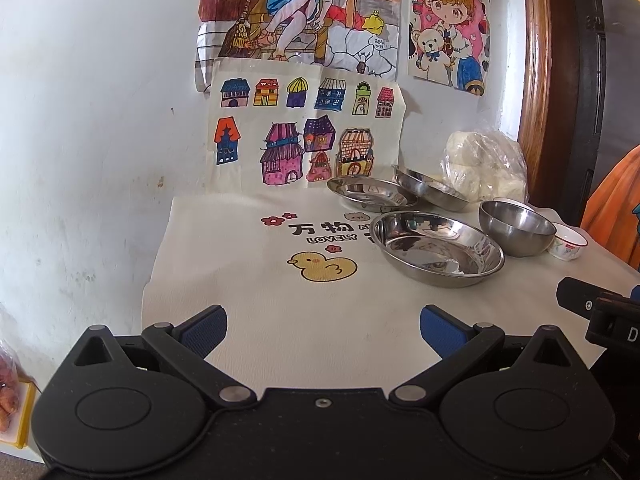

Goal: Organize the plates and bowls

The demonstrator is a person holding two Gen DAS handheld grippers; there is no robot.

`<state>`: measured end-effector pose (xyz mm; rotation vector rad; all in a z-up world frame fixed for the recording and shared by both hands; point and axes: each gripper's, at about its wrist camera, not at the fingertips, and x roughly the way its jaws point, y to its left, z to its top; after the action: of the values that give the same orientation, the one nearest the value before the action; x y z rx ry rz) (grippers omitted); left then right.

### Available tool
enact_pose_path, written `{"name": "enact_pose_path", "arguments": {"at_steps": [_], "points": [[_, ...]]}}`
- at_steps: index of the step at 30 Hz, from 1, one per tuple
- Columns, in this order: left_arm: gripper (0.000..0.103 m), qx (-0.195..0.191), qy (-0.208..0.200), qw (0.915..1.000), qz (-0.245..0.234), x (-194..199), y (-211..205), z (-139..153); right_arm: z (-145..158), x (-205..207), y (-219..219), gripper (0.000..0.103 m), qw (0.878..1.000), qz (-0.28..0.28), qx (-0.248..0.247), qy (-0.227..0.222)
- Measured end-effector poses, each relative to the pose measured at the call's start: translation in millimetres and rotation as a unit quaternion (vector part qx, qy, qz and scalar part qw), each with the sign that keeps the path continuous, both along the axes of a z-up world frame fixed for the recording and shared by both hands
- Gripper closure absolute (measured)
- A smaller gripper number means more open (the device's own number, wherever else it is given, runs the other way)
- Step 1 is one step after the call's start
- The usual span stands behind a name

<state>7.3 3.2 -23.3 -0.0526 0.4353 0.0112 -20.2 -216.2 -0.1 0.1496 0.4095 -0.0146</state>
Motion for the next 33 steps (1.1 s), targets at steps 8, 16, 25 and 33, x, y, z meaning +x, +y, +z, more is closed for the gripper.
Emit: {"name": "enact_pose_path", "arguments": {"at_steps": [8,16,25,33], "points": [[0.001,0.001,0.002,1.0000,0.000,-2.3,0.4,-4.3,-0.9,-1.6,-0.5,0.000,1.000,0.002,-0.002,0.004],[0.001,-0.002,0.011,0.9999,-0.001,-0.9,-0.1,-3.9,-2.4,1.1,1.7,0.000,1.000,0.002,-0.002,0.006],[0.001,-0.002,0.017,0.9999,0.002,-1.7,-0.8,-3.1,-3.2,1.9,3.4,0.000,1.000,0.002,-0.007,0.009],[0.001,-0.003,0.018,0.9998,-0.001,0.3,-0.2,-2.4,-3.9,6.1,6.4,0.000,1.000,0.006,-0.009,0.017]]}}
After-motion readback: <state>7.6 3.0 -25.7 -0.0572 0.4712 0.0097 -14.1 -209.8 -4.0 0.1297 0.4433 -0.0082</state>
